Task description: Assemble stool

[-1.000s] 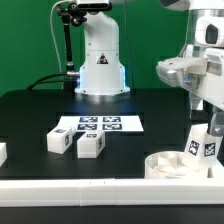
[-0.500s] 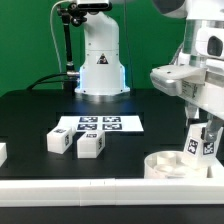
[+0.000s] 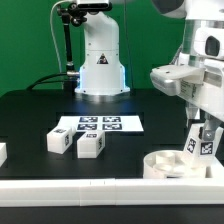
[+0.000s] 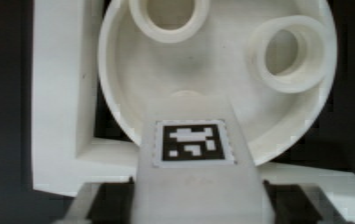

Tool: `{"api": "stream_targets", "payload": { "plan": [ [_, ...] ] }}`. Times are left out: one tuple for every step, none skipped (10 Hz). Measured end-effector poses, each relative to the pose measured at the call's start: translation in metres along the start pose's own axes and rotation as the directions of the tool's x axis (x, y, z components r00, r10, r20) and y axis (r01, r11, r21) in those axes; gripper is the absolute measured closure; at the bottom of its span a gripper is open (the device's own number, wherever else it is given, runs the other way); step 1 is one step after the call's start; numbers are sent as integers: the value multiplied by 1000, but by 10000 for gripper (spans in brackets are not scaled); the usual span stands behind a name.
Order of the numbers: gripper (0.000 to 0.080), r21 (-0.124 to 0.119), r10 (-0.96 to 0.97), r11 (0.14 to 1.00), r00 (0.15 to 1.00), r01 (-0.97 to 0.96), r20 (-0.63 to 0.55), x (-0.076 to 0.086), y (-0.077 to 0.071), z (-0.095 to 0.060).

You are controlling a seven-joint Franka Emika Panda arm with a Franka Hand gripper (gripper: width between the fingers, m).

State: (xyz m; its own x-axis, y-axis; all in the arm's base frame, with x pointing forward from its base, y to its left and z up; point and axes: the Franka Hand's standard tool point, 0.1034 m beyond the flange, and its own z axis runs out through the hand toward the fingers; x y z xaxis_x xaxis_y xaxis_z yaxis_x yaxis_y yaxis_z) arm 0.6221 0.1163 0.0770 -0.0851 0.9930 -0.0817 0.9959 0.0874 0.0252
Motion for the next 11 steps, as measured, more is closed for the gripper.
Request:
{"api": "stream_targets", "payload": {
  "plan": [
    [462,36,131,991,991,-131,10,-4,-4,1],
    [462,51,231,972,973,-231,22,-7,-6,1],
    [461,57,292,954,956,-293,29,-8,-7,1],
    [461,59,416,907,909,-417,29,-9,-7,1],
    [461,57,444,894,896,-445,32,-9,-7,1],
    [461,54,526,848,850,-527,37,-9,-7,1],
    [460,51,593,803,804,-594,41,-9,-7,1],
    [460,48,643,763,765,-644,44,-9,-7,1],
    [459,51,688,722,724,-690,43,-10,-7,1],
    [459,83,775,628,631,-774,31,-14,-9,2],
    [459,95,839,539,543,-837,32,-16,-8,2]
  ]
}}
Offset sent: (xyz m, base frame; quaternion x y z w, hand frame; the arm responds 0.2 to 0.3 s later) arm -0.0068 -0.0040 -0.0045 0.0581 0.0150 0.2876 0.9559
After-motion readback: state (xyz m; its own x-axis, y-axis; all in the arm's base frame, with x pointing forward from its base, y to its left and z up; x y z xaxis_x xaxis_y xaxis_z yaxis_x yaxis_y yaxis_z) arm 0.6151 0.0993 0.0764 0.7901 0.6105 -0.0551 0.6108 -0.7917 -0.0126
